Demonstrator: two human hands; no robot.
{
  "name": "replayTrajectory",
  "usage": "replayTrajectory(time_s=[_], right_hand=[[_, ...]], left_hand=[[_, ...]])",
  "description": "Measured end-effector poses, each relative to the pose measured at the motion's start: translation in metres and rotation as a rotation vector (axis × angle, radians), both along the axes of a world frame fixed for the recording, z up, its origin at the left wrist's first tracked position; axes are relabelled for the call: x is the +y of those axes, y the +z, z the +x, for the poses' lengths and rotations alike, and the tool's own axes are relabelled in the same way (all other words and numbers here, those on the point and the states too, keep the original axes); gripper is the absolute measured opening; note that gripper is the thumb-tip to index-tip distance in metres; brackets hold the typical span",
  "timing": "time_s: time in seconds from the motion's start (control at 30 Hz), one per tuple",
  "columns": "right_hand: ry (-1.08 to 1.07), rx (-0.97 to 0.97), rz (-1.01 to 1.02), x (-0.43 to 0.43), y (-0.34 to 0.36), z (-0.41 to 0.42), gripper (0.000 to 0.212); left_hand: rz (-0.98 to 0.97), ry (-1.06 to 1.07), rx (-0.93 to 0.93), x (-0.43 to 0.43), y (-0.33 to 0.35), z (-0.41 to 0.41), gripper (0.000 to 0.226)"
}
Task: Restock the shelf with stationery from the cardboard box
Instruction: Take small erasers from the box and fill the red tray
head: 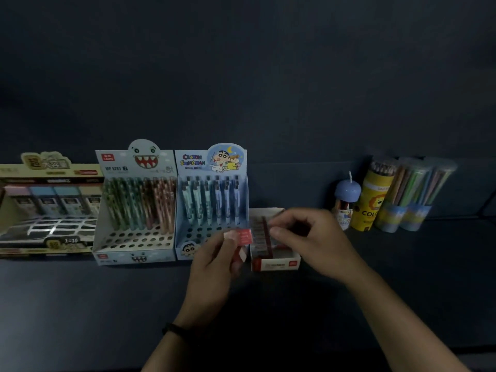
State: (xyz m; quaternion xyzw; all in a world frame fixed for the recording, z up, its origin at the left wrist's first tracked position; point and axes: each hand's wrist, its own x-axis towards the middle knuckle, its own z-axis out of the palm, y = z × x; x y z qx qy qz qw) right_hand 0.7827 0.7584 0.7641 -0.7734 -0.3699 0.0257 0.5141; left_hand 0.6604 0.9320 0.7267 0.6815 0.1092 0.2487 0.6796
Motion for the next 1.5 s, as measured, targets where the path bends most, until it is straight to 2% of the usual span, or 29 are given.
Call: replayTrajectory(time_s=[0.2, 0.4, 0.5, 0.57, 0.67, 0.77, 0.9, 1.07, 1.2, 1.5], right_hand=[[-0.017, 0.106, 0.172, 0.006, -0.008, -0.018, 0.009], [-0.004, 0.061, 0.223, -0.010, -0.006, -0.015, 0.017], [0.039, 0.053, 0.244, -0.016, -0.006, -0.015, 0.022], [0.041, -0.010, 0.245, -0.020, -0.007, -0.012, 0.022], [0.026, -0.129, 0.167, -0.024, -0.005, -0.005, 0.021], [0.006, -0.193, 0.061, -0.030, -0.002, 0.004, 0.019], [-0.064, -0.224, -0.160, -0.035, -0.001, 0.026, 0.012], [-0.029, -0.270, -0.436, -0.020, -0.002, 0.042, 0.010], [0.014, -0.258, -0.531, -0.008, -0.002, 0.047, 0.008], [0.047, -0.240, -0.670, 0.001, -0.010, 0.055, 0.004]], left_hand=[[-0.048, -0.124, -0.042, -0.016, 0.010, 0.006, 0.033], [-0.069, -0.154, -0.035, -0.018, 0.013, 0.010, 0.037], [-0.029, -0.182, -0.079, -0.020, 0.012, 0.009, 0.017], [0.080, -0.216, -0.110, -0.020, 0.014, 0.005, 0.016], [0.313, -0.220, -0.107, -0.021, 0.017, -0.001, 0.023], [0.405, -0.123, -0.080, -0.018, 0.010, -0.002, 0.030], [0.473, 0.035, 0.005, -0.011, -0.011, -0.002, 0.023], [0.325, 0.099, 0.041, -0.007, -0.027, 0.000, 0.026], [0.166, 0.077, 0.027, -0.004, -0.032, 0.004, 0.023], [0.079, 0.089, 0.004, -0.001, -0.034, 0.004, 0.023]])
